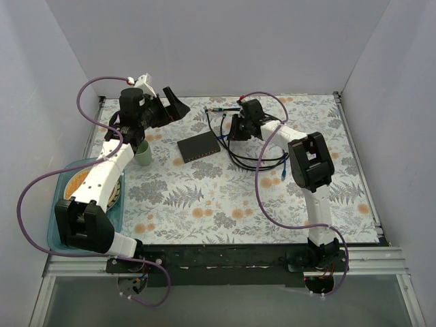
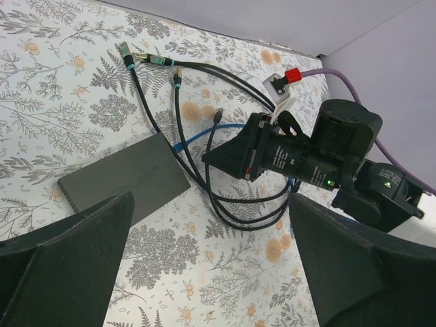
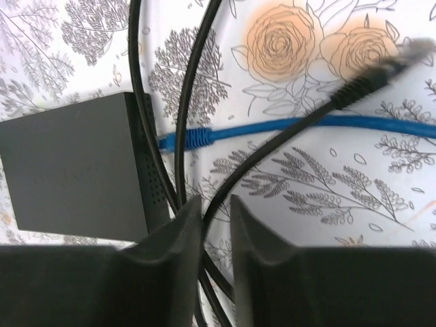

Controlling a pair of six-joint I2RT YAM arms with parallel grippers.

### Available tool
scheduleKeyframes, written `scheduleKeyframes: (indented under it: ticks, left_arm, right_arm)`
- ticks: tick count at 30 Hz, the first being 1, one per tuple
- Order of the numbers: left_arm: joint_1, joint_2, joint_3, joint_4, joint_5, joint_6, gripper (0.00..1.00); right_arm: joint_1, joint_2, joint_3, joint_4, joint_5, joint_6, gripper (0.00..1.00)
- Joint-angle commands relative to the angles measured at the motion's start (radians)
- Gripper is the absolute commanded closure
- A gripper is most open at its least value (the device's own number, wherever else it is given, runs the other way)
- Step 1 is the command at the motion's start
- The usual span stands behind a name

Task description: Insert the plug into the switch port

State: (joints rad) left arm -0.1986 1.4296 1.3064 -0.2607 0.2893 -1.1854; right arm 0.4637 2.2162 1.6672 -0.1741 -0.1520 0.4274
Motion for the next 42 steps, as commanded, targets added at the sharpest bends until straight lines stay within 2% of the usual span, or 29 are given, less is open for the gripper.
scheduleKeyframes:
  ticks: [1, 4, 10, 15, 19, 25, 31, 33, 36, 42]
  left_arm:
    - [-0.001, -0.061, -0.012, -0.005, -0.015, 0.015, 0.02]
    - [-0.001, -0.064, -0.025, -0.006, -0.016, 0.017, 0.02]
    - [-0.001, -0.081, -0.050, -0.011, -0.029, 0.021, 0.02]
    - [-0.001, -0.092, -0.085, 0.001, -0.035, 0.018, 0.02]
    - [-0.002, -0.092, -0.110, 0.028, -0.021, 0.004, 0.02]
    - [-0.001, -0.081, -0.127, 0.049, -0.007, -0.006, 0.02]
    - [-0.002, -0.081, -0.186, 0.061, 0.008, -0.014, 0.02]
    - [-0.002, -0.075, -0.219, 0.087, 0.066, -0.037, 0.02]
    - [-0.002, -0.061, -0.280, 0.146, 0.152, -0.069, 0.02]
    - [-0.025, -0.048, -0.380, 0.255, 0.247, -0.118, 0.03]
  right_arm:
    - [-0.007, 0.008, 0.058, 0.073, -0.063, 0.027, 0.87]
    - [-0.013, -0.018, 0.069, 0.120, -0.118, 0.013, 0.99]
    - [-0.054, -0.111, 0.233, 0.038, -0.161, -0.042, 0.99]
    - [-0.117, -0.297, 0.371, -0.033, -0.169, -0.084, 0.99]
    - [-0.146, -0.476, 0.347, -0.060, -0.166, -0.131, 0.99]
    - [-0.154, -0.686, 0.131, -0.064, -0.233, -0.196, 0.99]
    - [-0.146, -0.843, -0.243, -0.001, -0.408, -0.242, 0.99]
    - [-0.119, -0.875, -0.416, 0.039, -0.443, -0.248, 0.99]
    - [-0.057, -0.897, -0.597, 0.041, -0.405, -0.286, 0.99]
    - [0.121, -0.879, -0.782, 0.157, -0.405, -0.288, 0.99]
